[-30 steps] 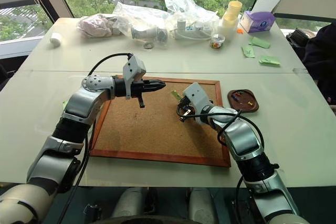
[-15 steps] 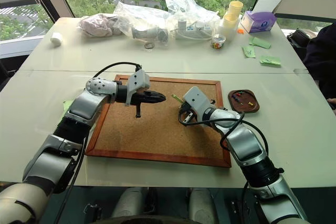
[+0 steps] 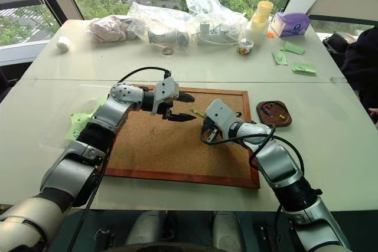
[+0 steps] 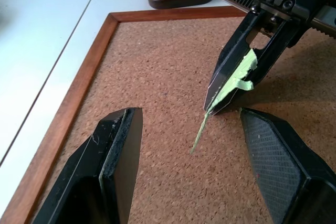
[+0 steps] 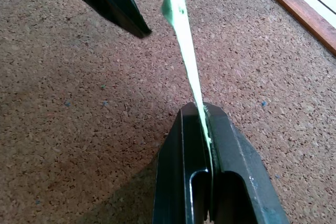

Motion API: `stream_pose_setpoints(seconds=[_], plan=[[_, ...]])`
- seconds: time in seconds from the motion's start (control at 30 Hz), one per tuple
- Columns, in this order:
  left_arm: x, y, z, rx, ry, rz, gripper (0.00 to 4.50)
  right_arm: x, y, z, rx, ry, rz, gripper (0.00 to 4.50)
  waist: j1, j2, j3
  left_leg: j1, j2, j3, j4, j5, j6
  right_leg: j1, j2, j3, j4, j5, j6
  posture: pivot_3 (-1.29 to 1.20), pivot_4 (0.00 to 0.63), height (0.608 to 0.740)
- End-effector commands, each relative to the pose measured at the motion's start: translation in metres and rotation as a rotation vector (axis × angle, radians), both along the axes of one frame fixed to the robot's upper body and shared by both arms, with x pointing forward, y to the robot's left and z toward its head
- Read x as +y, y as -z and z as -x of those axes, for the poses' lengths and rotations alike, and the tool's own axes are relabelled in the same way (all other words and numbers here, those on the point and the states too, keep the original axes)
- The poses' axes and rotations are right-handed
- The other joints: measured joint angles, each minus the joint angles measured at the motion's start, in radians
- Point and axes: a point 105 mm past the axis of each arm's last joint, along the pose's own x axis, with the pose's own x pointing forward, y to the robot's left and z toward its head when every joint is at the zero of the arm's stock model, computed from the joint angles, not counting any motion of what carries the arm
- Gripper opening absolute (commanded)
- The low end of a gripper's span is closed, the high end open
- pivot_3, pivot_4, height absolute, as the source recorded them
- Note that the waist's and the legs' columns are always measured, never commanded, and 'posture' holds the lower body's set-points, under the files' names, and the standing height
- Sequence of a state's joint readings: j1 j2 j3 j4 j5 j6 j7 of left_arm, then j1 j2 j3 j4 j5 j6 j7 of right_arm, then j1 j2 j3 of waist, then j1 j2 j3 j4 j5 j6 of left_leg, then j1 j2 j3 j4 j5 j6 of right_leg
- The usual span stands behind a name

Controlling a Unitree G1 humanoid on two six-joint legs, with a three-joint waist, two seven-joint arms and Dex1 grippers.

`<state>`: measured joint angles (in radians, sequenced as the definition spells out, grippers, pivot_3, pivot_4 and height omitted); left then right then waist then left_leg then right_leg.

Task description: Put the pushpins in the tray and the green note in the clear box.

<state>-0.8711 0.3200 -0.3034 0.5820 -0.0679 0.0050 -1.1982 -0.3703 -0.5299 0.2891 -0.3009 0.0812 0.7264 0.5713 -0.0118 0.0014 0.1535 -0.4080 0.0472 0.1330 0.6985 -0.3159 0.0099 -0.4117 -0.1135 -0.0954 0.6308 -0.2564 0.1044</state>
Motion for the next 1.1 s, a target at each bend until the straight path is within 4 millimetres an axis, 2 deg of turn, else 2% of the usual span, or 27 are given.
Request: stream_pose_setpoints(seconds=[0.03,0.1,0.2,0.27,0.37,0.5,0.57,0.67,0.77,0.9,1.0,1.1], plan=[[-0.010,-0.009,0.001,-0.025,0.048,0.008,3.26,0.007,-0.010,0.003,-0.038,-0.032,0.000,0.00,0.000,0.000,0.000,0.000,0.000,0.000,0.000,0.000,0.000,0.000,0.000,0.000,0.000,0.000,0.000,0.00,0.150,0.740],[-0.013,-0.008,0.003,-0.010,0.063,0.017,3.26,0.007,-0.010,0.003,-0.038,-0.032,-0.001,0.00,0.000,0.000,0.000,0.000,0.000,0.000,0.000,0.000,0.000,0.000,0.000,0.000,0.000,0.000,0.000,0.00,0.150,0.740],[-0.016,-0.008,0.004,-0.010,0.069,0.018,2.45,0.007,-0.011,0.003,-0.039,-0.029,-0.004,0.00,0.000,0.000,0.000,0.000,0.000,0.000,0.000,0.000,0.000,0.000,0.000,0.000,0.000,0.000,0.000,0.00,0.150,0.740],[-0.015,-0.011,0.006,0.001,0.079,0.032,1.42,0.008,-0.011,0.002,-0.040,-0.029,-0.004,0.00,0.000,0.000,0.000,0.000,0.000,0.000,0.000,0.000,0.000,0.000,0.000,0.000,0.000,0.000,0.000,0.00,0.150,0.740],[-0.014,-0.015,0.008,0.024,0.088,0.047,0.11,0.007,-0.012,0.001,-0.042,-0.026,-0.004,0.00,0.000,0.000,0.000,0.000,0.000,0.000,0.000,0.000,0.000,0.000,0.000,0.000,0.000,0.000,0.000,0.00,0.150,0.740],[-0.008,-0.022,0.008,0.026,0.071,0.043,0.05,0.004,-0.015,0.001,-0.048,-0.016,-0.015,0.00,0.000,0.000,0.000,0.000,0.000,0.000,0.000,0.000,0.000,0.000,0.000,0.000,0.000,0.000,0.000,0.00,0.150,0.740],[-0.005,-0.033,0.008,0.005,0.058,0.073,0.05,0.000,-0.017,0.001,-0.052,-0.008,-0.016,0.00,0.000,0.000,0.000,0.000,0.000,0.000,0.000,0.000,0.000,0.000,0.000,0.000,0.000,0.000,0.000,0.00,0.150,0.740],[0.004,-0.062,0.008,-0.025,0.029,0.139,0.05,-0.007,-0.023,0.000,-0.049,0.019,-0.048,0.00,0.000,0.000,0.000,0.000,0.000,-0.001,0.000,0.000,0.000,0.000,0.000,0.000,0.000,0.000,0.000,0.00,0.150,0.740],[0.022,-0.094,0.005,-0.086,-0.040,0.194,0.05,-0.011,-0.035,0.001,-0.041,0.026,-0.113,0.00,0.000,0.000,0.000,-0.001,0.000,-0.002,0.000,0.000,0.000,-0.001,0.000,0.000,0.000,0.000,0.000,0.00,0.150,0.740],[0.067,-0.130,-0.002,-0.174,-0.228,0.239,0.05,0.001,-0.071,0.023,-0.049,-0.165,-0.278,0.00,-0.002,0.000,0.000,0.000,0.001,-0.003,0.000,0.000,0.000,-0.001,0.000,0.000,0.000,0.000,0.000,0.00,0.150,0.740],[0.109,-0.138,0.001,-0.233,-0.374,0.198,0.05,0.011,-0.099,0.043,-0.017,-0.331,-0.366,0.00,-0.007,0.000,0.001,0.000,0.001,-0.003,0.000,0.000,0.000,-0.001,0.000,0.000,0.001,0.000,0.000,0.00,0.150,0.740],[0.142,-0.137,0.011,-0.252,-0.485,0.147,0.05,0.017,-0.108,0.063,0.051,-0.480,-0.346,0.00,-0.002,0.000,0.001,0.000,0.001,-0.004,0.000,0.000,0.000,-0.001,0.000,0.000,0.001,0.000,0.000,0.00,0.150,0.740]])
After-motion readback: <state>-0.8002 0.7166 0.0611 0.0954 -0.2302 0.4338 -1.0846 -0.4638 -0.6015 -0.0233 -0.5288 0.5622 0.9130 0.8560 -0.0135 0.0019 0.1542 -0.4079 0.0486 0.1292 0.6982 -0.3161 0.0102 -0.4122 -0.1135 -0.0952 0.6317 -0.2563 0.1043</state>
